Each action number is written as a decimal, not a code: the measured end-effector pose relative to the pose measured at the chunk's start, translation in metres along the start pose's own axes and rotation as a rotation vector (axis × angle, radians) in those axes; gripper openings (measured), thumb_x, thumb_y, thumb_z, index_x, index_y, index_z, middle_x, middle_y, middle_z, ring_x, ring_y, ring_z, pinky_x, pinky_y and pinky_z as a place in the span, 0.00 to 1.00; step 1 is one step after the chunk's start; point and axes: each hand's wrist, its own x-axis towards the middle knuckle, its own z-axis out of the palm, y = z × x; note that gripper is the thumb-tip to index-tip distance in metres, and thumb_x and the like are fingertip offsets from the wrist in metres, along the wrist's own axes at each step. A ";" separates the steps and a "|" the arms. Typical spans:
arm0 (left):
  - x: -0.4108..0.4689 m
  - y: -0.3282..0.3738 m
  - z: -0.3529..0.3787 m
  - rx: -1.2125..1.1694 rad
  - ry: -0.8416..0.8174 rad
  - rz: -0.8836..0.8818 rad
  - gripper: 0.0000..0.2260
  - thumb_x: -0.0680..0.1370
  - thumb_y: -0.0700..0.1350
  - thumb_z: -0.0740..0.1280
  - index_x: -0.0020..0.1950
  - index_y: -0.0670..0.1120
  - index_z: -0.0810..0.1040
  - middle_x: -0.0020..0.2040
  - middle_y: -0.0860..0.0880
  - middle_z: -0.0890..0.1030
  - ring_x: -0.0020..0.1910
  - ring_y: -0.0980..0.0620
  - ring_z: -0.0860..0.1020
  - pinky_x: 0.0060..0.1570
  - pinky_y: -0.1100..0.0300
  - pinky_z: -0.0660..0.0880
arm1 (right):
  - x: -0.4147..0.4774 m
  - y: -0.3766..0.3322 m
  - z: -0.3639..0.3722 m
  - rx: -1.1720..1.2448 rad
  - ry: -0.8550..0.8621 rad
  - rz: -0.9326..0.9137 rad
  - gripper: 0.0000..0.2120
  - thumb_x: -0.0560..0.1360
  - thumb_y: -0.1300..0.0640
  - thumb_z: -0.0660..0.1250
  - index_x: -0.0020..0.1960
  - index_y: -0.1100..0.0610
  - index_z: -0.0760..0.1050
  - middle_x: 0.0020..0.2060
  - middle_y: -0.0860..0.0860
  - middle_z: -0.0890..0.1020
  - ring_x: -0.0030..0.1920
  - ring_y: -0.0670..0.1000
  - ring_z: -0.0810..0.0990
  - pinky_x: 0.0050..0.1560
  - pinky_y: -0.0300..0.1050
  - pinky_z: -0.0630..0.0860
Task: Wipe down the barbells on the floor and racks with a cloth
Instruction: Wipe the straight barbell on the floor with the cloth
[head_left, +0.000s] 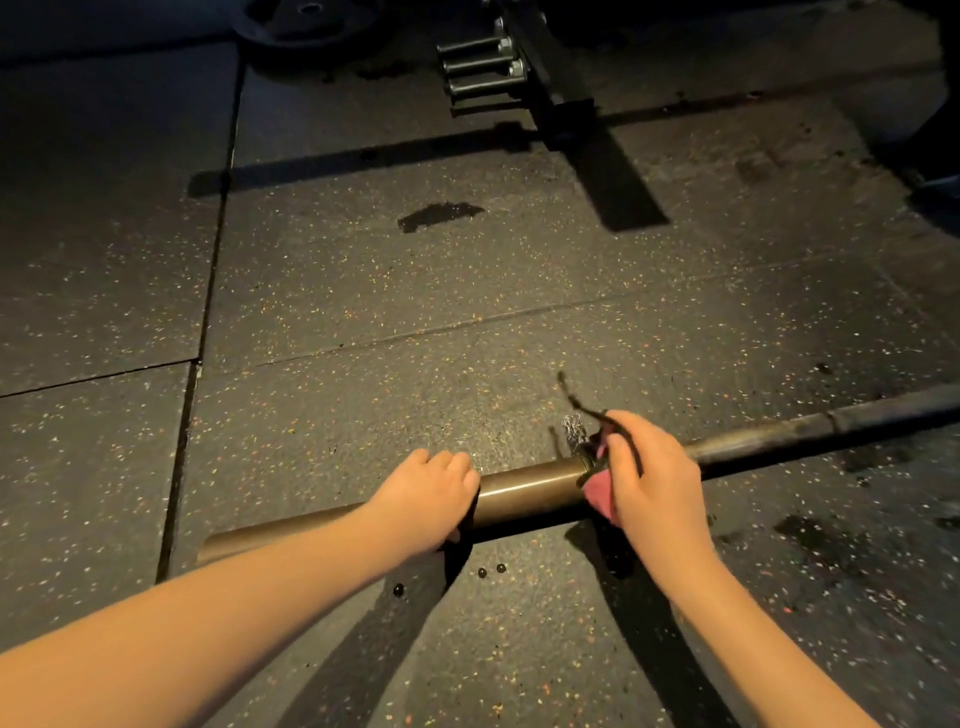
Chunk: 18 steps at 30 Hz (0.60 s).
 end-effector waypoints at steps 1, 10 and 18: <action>0.003 -0.004 -0.002 -0.028 -0.022 0.003 0.24 0.77 0.54 0.65 0.67 0.42 0.65 0.63 0.44 0.70 0.62 0.44 0.71 0.57 0.53 0.66 | -0.005 -0.004 0.007 0.005 -0.036 -0.020 0.12 0.79 0.63 0.63 0.62 0.61 0.76 0.52 0.51 0.80 0.54 0.52 0.76 0.55 0.36 0.65; 0.009 -0.046 0.002 -0.368 -0.022 -0.173 0.21 0.77 0.59 0.65 0.66 0.51 0.73 0.61 0.48 0.75 0.62 0.47 0.72 0.57 0.55 0.69 | 0.015 -0.018 0.058 -0.222 -0.171 -0.244 0.18 0.79 0.56 0.58 0.65 0.64 0.73 0.63 0.57 0.76 0.64 0.59 0.72 0.70 0.50 0.64; 0.005 -0.048 0.021 -0.449 0.122 -0.324 0.20 0.81 0.59 0.55 0.69 0.55 0.71 0.60 0.50 0.74 0.63 0.49 0.70 0.53 0.55 0.66 | 0.032 0.004 0.063 -0.484 -0.240 -0.380 0.24 0.77 0.52 0.53 0.68 0.59 0.71 0.67 0.57 0.73 0.65 0.61 0.72 0.66 0.56 0.69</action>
